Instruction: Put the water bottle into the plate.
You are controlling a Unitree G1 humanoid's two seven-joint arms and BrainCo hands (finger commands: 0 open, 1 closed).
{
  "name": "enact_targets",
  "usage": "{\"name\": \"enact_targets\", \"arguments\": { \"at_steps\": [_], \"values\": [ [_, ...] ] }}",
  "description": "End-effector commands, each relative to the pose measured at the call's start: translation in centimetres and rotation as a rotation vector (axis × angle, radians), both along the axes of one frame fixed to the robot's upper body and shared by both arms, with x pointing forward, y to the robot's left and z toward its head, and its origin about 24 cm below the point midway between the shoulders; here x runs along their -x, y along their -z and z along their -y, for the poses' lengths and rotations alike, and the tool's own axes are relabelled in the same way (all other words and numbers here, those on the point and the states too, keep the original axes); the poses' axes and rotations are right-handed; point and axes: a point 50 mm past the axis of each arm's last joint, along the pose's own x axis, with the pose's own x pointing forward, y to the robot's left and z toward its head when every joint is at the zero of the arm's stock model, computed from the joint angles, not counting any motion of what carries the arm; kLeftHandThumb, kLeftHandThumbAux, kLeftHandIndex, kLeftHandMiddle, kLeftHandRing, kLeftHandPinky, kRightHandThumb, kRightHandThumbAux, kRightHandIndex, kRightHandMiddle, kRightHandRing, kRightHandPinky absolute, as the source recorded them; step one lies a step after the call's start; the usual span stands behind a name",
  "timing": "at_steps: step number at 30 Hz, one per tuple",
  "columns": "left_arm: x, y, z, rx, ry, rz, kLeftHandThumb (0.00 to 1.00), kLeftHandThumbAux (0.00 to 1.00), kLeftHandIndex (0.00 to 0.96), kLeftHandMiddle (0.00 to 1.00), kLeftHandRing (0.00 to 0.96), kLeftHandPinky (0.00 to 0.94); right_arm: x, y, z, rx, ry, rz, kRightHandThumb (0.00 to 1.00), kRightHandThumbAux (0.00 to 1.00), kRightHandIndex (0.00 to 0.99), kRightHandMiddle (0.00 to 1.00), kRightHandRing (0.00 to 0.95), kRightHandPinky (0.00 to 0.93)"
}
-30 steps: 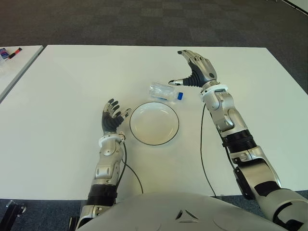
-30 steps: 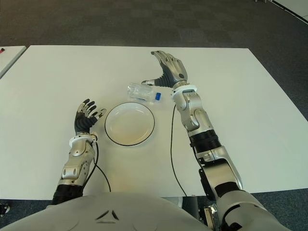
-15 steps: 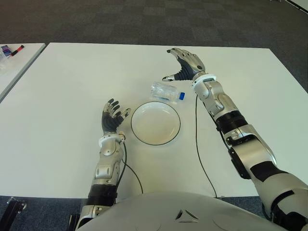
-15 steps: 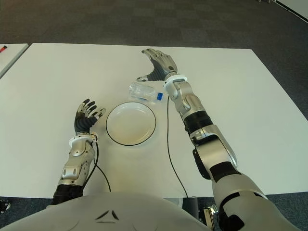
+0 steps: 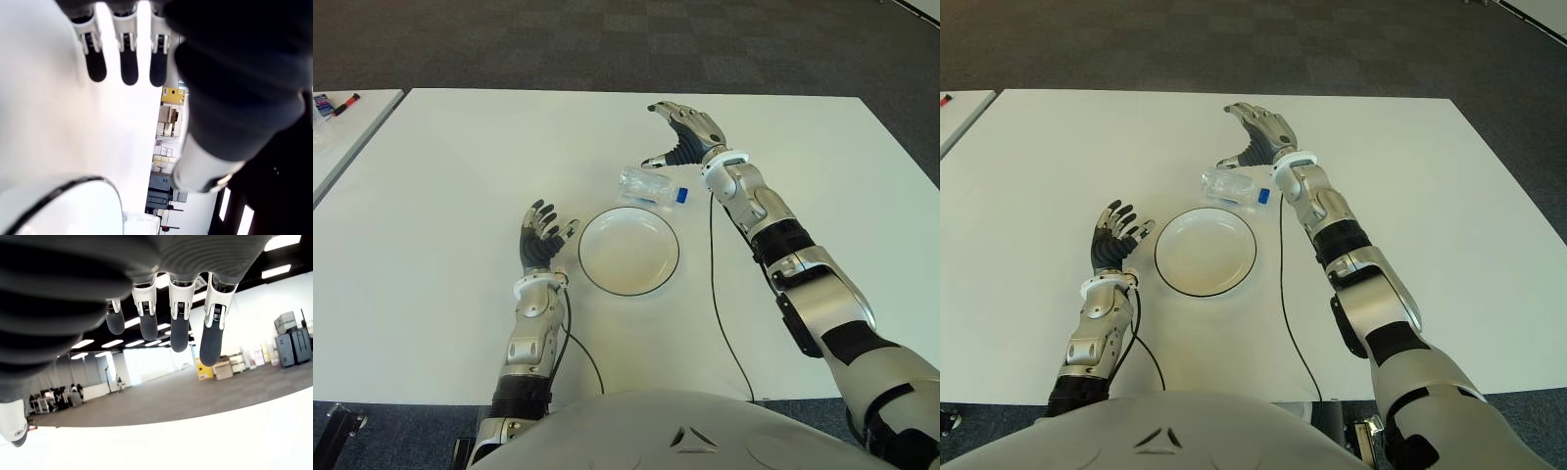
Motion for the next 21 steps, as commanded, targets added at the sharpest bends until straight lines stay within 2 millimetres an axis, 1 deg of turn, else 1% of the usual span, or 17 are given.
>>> {"name": "enact_targets", "arguments": {
  "at_steps": [1, 10, 21],
  "values": [
    [0.2, 0.2, 1.6, 0.07, -0.023, -0.019, 0.103, 0.938, 0.151, 0.2, 0.182, 0.203, -0.2, 0.2, -0.1, 0.009, -0.009, -0.008, 0.684, 0.531, 0.09, 0.114, 0.169, 0.304],
    [0.2, 0.1, 1.6, 0.073, -0.011, -0.018, 0.095, 0.956, 0.155, 0.195, 0.176, 0.195, -0.6, 0.8, 0.0, 0.031, -0.002, -0.033, 0.675, 0.533, 0.081, 0.124, 0.162, 0.256],
    [0.1, 0.1, 1.5, 0.071, 0.001, -0.013, 0.085, 0.959, 0.144, 0.183, 0.167, 0.184, -1.0, 1.3, 0.0, 0.049, 0.011, -0.06, 0.663, 0.539, 0.071, 0.128, 0.151, 0.237]
  ]
}}
